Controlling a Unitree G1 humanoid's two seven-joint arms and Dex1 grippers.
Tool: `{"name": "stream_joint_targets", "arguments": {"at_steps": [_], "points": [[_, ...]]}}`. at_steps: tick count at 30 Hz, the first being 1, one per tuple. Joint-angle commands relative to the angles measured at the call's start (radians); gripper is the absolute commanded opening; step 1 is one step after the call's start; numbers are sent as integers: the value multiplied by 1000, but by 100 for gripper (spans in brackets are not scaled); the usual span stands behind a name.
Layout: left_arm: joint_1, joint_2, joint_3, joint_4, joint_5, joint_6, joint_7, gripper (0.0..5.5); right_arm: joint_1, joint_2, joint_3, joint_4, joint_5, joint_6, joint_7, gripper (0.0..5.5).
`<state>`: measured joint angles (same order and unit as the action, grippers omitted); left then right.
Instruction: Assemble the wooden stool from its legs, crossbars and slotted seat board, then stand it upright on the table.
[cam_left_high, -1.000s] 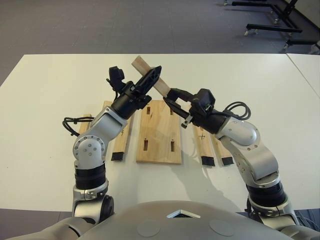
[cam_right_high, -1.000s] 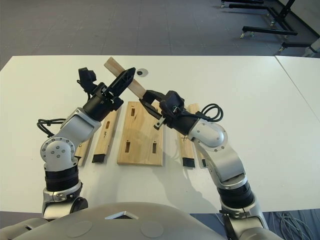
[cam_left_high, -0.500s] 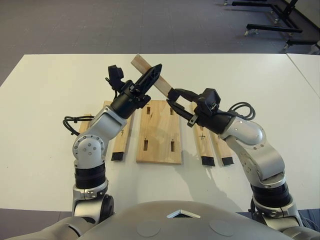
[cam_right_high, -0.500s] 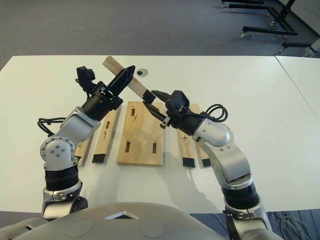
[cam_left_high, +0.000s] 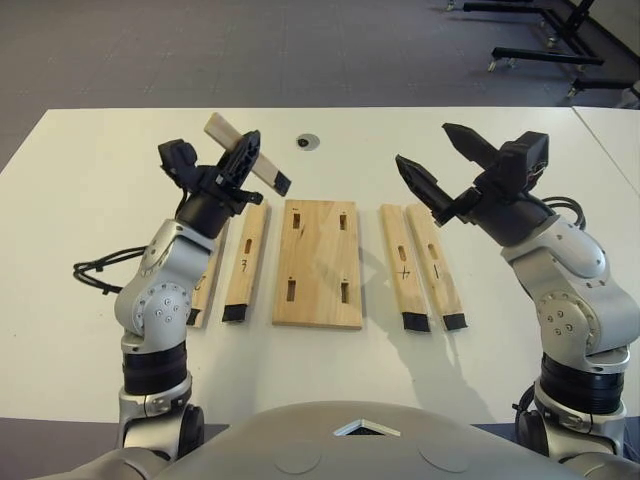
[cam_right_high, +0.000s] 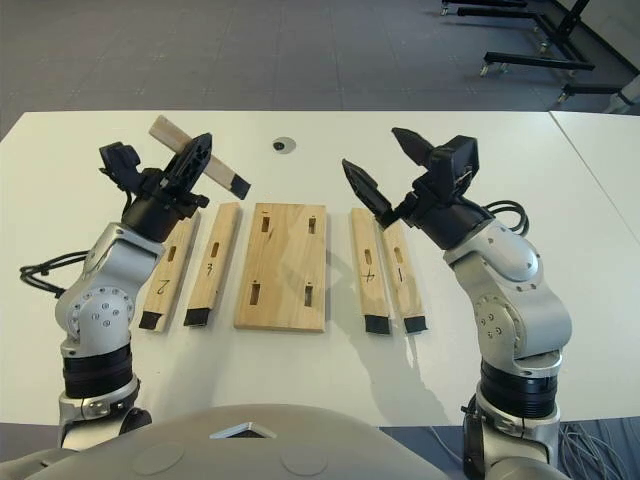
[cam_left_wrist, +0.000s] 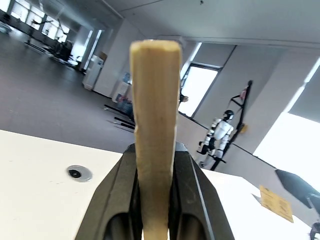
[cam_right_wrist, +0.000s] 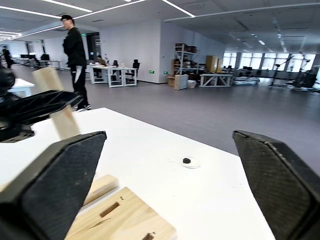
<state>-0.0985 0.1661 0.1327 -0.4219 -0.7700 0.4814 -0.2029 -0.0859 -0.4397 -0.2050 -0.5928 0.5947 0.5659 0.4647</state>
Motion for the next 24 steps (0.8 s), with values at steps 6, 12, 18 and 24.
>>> {"name": "stream_joint_targets", "arguments": {"at_steps": [6,12,18,24], "points": [[236,92,2,-63,405,-218,40,39,80,13,102,-72,-42,16,-57,540],[303,118,-1,-33,510,-264,8,39,135,38,175,-133,-72,17,-110,540],[328,105,22,12,507,-235,3,39,142,42,202,-136,-102,10,-131,540],[320,70,-12,37,538,-246,25,39,137,38,207,-115,-106,5,-116,540]]}}
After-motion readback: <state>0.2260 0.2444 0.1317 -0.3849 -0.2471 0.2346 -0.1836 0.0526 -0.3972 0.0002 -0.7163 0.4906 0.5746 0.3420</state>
